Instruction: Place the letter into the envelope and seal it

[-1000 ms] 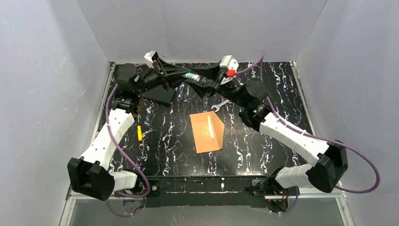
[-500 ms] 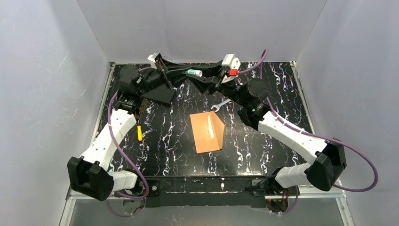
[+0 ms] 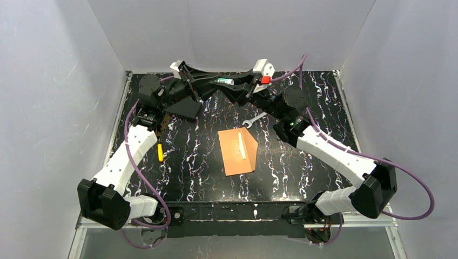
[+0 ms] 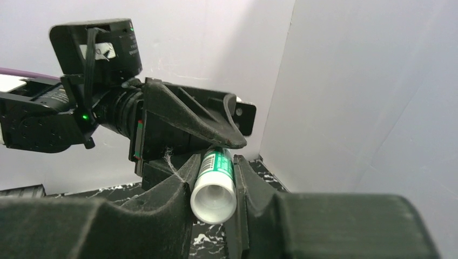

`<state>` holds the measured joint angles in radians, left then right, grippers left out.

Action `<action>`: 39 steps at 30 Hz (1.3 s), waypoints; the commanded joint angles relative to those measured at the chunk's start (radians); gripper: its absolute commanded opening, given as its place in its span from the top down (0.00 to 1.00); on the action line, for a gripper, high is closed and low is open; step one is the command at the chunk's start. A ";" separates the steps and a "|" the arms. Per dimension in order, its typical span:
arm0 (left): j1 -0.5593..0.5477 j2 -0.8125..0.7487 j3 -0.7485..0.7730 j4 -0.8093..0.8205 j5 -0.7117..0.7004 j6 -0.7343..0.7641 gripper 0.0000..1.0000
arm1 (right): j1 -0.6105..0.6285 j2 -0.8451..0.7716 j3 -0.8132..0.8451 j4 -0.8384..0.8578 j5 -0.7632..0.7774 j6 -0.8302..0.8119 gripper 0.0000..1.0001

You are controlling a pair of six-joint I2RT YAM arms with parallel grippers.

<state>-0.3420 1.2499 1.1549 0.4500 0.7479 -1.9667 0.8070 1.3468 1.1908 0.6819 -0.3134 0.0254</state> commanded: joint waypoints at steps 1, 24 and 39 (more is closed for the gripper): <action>-0.013 -0.019 0.016 0.051 -0.002 0.070 0.54 | 0.006 -0.032 0.058 -0.079 0.064 -0.018 0.99; -0.013 0.041 -0.251 -0.672 -0.081 0.984 0.54 | 0.081 -0.027 -0.120 -0.988 0.621 0.365 0.99; -0.029 0.541 -0.141 -0.474 -0.118 0.998 0.78 | 0.202 0.197 -0.198 -0.819 0.804 0.410 0.99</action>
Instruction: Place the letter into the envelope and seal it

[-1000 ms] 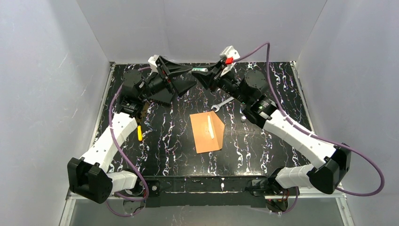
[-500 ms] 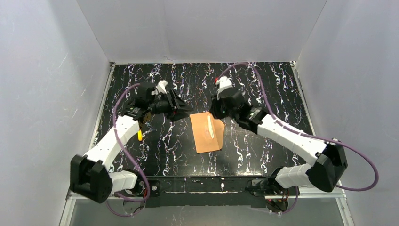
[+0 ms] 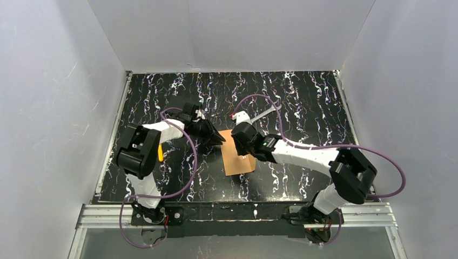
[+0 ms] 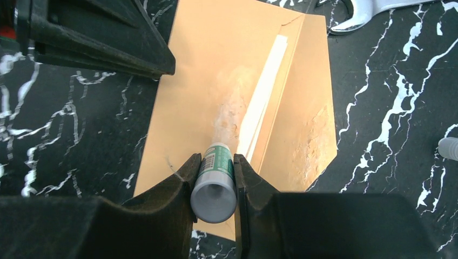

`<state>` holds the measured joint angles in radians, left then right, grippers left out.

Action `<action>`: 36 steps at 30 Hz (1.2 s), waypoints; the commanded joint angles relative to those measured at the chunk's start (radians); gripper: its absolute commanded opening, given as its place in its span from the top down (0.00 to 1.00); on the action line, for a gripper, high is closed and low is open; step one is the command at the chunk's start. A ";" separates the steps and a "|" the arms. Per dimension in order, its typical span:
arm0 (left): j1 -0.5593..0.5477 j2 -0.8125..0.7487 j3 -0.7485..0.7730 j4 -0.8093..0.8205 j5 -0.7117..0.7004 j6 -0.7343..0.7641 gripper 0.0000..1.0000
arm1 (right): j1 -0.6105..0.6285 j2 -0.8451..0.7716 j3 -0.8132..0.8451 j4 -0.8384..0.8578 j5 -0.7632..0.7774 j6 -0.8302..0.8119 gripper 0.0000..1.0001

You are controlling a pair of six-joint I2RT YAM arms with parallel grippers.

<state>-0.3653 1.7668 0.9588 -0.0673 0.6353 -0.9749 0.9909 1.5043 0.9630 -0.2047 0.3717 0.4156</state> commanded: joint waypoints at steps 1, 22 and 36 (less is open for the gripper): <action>-0.006 0.030 0.055 0.056 -0.004 -0.027 0.79 | 0.020 0.045 0.027 0.085 0.131 0.020 0.99; -0.017 0.216 0.092 0.059 -0.034 -0.072 0.87 | 0.028 0.174 0.018 0.128 0.079 0.032 0.99; -0.022 0.248 0.140 -0.088 -0.066 0.087 0.92 | 0.028 0.245 -0.027 0.195 0.159 0.022 0.99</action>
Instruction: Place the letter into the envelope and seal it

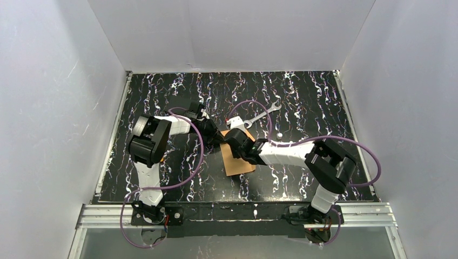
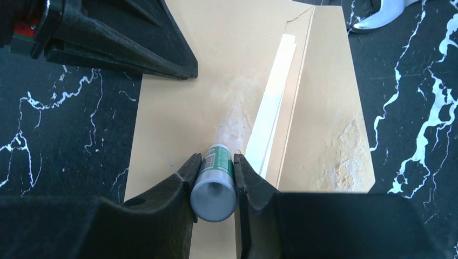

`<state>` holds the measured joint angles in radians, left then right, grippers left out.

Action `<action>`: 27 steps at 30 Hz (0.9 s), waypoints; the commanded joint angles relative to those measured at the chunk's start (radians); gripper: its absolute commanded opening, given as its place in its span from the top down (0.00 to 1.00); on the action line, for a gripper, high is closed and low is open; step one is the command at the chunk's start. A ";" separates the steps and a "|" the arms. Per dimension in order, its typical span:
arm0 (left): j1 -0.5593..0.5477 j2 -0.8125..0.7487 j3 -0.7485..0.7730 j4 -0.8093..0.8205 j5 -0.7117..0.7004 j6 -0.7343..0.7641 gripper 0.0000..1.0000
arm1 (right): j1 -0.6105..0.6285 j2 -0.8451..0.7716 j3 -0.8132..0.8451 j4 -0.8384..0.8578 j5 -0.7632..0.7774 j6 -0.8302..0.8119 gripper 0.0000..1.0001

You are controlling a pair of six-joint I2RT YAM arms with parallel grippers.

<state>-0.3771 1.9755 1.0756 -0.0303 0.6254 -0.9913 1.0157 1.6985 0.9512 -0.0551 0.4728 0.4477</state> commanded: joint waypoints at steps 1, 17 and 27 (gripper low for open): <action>-0.011 0.040 0.039 -0.147 -0.065 0.129 0.93 | 0.003 0.060 -0.007 0.060 0.072 -0.017 0.99; -0.013 0.041 0.086 -0.168 -0.233 0.001 1.00 | 0.015 0.061 0.050 -0.047 -0.008 0.001 0.99; -0.013 0.053 0.115 -0.199 -0.314 -0.055 1.00 | 0.020 -0.020 -0.009 -0.118 -0.188 -0.014 0.99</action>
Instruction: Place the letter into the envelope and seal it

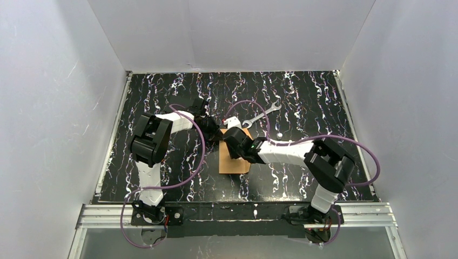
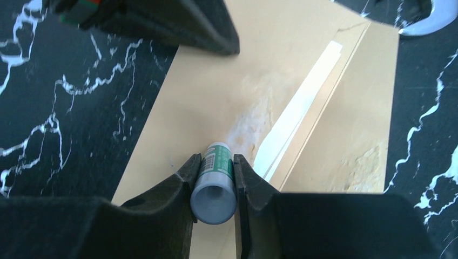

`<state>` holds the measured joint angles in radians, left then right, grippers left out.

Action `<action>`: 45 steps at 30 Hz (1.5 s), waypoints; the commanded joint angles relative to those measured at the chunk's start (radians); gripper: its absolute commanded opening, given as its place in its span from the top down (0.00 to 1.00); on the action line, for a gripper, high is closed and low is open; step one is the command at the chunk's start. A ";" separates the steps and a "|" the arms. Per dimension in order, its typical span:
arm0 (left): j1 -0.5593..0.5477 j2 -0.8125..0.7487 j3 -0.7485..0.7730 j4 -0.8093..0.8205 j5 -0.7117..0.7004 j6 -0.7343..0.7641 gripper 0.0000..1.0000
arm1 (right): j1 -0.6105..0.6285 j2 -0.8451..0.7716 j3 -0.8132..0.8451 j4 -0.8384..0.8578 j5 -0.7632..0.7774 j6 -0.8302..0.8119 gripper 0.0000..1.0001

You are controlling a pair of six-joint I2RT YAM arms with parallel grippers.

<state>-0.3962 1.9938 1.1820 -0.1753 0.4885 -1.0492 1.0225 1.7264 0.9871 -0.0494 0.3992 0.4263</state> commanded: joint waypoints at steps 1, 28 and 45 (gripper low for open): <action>0.006 0.036 0.011 -0.056 -0.178 0.006 1.00 | 0.013 -0.056 -0.055 -0.124 -0.127 0.006 0.99; 0.006 0.128 0.104 -0.122 -0.035 0.205 1.00 | -0.081 0.132 0.084 -0.142 0.135 0.055 0.99; 0.007 0.125 0.073 -0.115 -0.099 0.158 1.00 | 0.024 0.091 0.090 -0.254 0.077 0.116 0.99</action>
<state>-0.3885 2.0743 1.3006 -0.2062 0.5308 -0.9009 0.9890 1.8324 1.1187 -0.1223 0.5228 0.4786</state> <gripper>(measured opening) 0.007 0.325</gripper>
